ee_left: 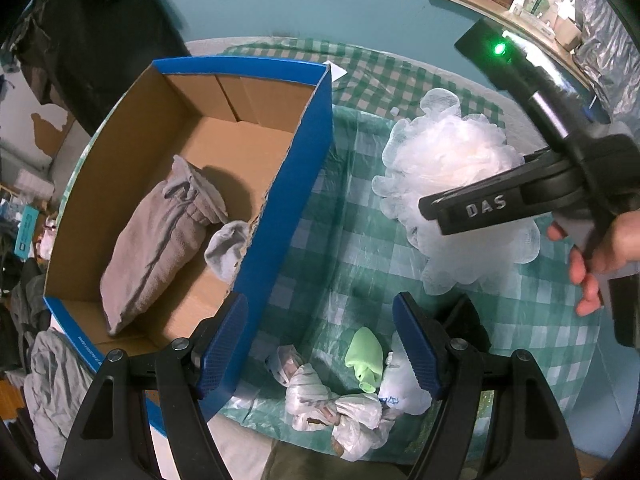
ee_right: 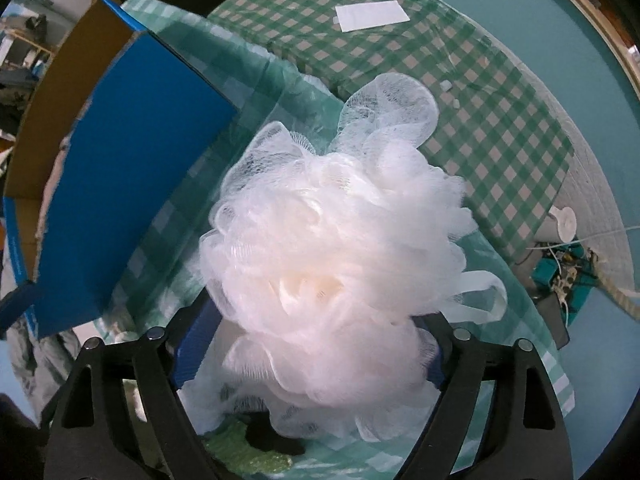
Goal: Organize soft objects
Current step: 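Move the right gripper to the white mesh bath puff and grasp it, then lift the bath puff with the right gripper while the left gripper approaches the white plastic bag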
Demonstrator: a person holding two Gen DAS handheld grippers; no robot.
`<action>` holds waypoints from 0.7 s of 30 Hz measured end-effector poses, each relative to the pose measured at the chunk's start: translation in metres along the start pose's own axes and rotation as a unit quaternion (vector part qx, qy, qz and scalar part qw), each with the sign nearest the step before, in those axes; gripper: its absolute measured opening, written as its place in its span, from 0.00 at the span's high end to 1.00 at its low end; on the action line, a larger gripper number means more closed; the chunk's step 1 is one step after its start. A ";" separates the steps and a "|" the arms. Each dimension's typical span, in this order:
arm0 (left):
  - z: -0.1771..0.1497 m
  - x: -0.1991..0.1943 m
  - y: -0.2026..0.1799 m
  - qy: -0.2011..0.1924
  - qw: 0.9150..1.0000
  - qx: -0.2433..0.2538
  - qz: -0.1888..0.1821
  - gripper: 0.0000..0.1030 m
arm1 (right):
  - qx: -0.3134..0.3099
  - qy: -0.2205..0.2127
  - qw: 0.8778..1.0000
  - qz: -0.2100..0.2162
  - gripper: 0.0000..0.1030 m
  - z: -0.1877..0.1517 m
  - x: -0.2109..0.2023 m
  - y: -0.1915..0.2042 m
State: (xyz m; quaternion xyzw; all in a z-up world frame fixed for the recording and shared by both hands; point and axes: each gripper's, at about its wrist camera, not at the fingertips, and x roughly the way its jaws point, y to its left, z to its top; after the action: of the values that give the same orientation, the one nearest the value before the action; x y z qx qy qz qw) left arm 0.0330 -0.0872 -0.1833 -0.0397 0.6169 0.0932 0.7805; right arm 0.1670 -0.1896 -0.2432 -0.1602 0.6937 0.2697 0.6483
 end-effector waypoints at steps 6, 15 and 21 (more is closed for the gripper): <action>0.001 0.007 0.000 0.010 1.000 -0.003 -0.008 0.26 | 0.002 0.012 1.000 -0.015 0.12 0.000 0.017 -0.006; -0.003 0.009 -0.005 0.014 1.000 0.007 -0.010 0.26 | -0.014 0.012 0.999 -0.047 0.11 -0.001 0.032 -0.005; -0.008 0.010 -0.013 0.024 0.999 0.018 -0.018 0.26 | -0.032 0.003 0.997 -0.068 0.16 -0.007 0.035 -0.002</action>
State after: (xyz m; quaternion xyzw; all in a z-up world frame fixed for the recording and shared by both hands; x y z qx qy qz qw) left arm 0.0302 -0.1007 -0.1958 -0.0396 0.6364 0.0671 0.7674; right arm 0.1587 -0.1904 -0.2778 -0.2284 0.6741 0.2464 0.6578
